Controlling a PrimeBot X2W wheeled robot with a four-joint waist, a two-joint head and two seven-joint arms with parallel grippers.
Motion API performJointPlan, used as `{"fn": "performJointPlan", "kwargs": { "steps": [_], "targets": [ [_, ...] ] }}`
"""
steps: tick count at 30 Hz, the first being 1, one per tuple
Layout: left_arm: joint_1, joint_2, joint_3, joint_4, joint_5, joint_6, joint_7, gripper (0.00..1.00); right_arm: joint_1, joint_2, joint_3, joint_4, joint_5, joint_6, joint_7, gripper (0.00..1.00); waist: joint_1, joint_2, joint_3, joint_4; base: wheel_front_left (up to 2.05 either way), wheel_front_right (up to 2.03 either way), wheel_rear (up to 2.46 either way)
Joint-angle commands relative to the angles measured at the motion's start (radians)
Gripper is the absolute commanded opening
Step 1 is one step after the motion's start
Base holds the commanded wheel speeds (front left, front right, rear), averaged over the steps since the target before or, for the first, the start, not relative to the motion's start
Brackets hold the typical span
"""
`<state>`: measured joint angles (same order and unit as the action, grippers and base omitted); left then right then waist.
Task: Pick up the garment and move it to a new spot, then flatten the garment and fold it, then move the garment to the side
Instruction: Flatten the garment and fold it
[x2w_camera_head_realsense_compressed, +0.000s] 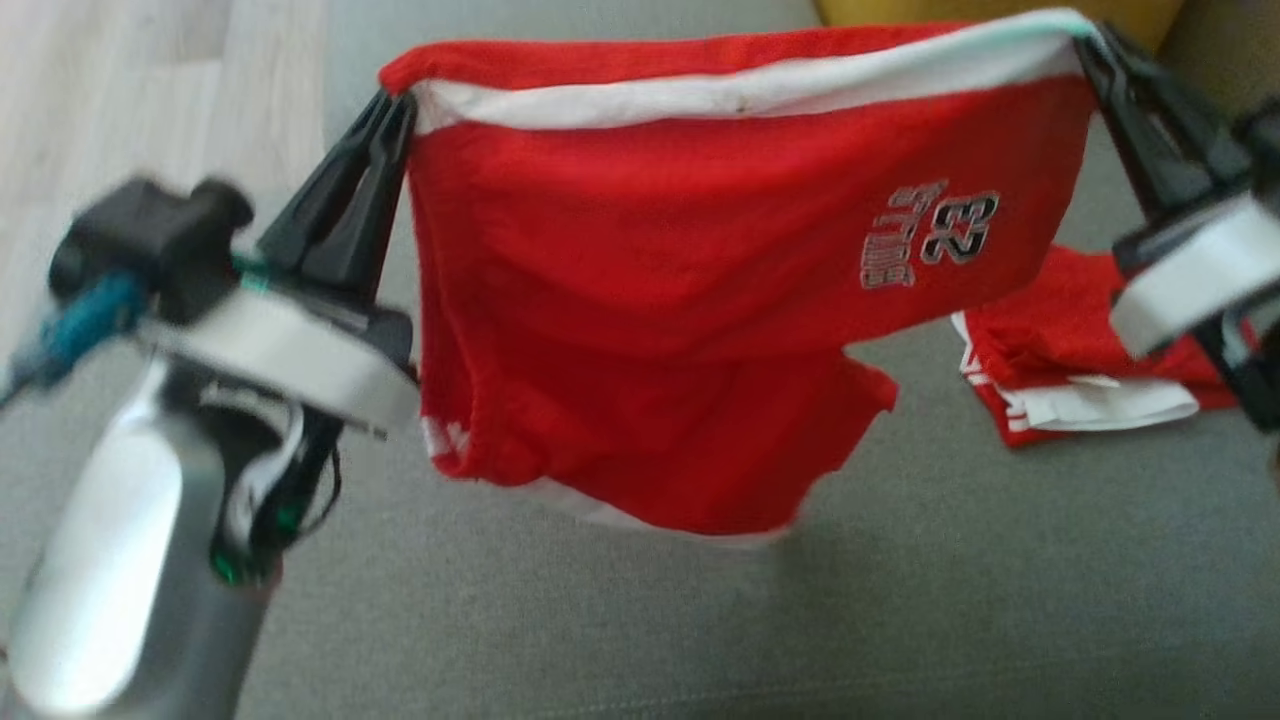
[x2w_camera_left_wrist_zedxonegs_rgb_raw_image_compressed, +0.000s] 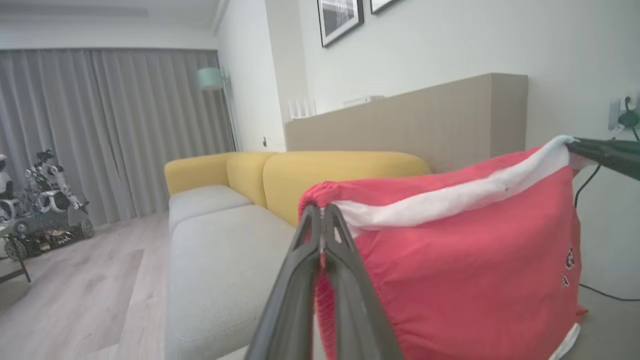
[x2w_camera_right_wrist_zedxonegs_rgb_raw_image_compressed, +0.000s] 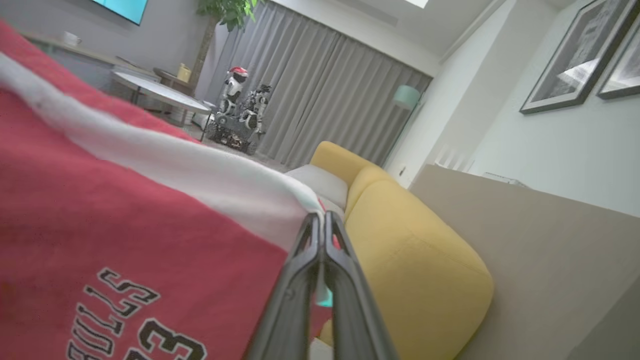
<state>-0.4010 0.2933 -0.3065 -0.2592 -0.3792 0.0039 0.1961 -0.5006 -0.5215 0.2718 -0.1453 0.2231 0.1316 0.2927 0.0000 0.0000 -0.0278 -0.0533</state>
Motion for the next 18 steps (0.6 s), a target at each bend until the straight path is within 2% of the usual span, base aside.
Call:
{"fn": "performJointPlan", "kwargs": {
  "steps": [1, 5, 8, 13, 18],
  "targets": [
    [-0.101, 0.033, 0.045, -0.008, -0.008, -0.010, 0.009, 0.00, -0.073, -0.026, 0.012, -0.015, 0.013, -0.001, 0.009, 0.00, 0.0000, 0.0000, 0.049, 0.001, 0.00, 0.00, 0.00],
    [-0.289, 0.048, 0.056, 0.149, -0.005, -0.053, 0.009, 0.00, -0.271, -0.032, 0.081, 0.079, 0.052, -0.001, 0.009, 0.00, 0.0000, 0.0000, 0.193, -0.001, 0.00, 0.00, 0.00],
    [-0.470, 0.056, 0.075, 0.313, 0.016, -0.070, -0.039, 0.00, -0.465, -0.003, 0.136, 0.203, 0.060, -0.001, -0.023, 0.00, 0.0000, 0.0000, 0.293, -0.007, 0.00, 0.00, 0.00],
    [-0.755, 0.046, 0.083, 0.589, 0.069, -0.077, -0.168, 0.00, -0.763, 0.090, 0.157, 0.482, 0.011, -0.001, -0.148, 0.00, 0.0000, 0.0000, 0.403, -0.010, 0.00, 0.00, 0.00],
    [-0.921, 0.013, 0.072, 0.809, 0.097, -0.080, -0.310, 0.00, -0.913, 0.196, 0.129, 0.713, -0.070, -0.001, -0.310, 0.00, 0.0000, 0.0000, 0.450, 0.004, 0.00, 0.00, 0.00]
  ]
}}
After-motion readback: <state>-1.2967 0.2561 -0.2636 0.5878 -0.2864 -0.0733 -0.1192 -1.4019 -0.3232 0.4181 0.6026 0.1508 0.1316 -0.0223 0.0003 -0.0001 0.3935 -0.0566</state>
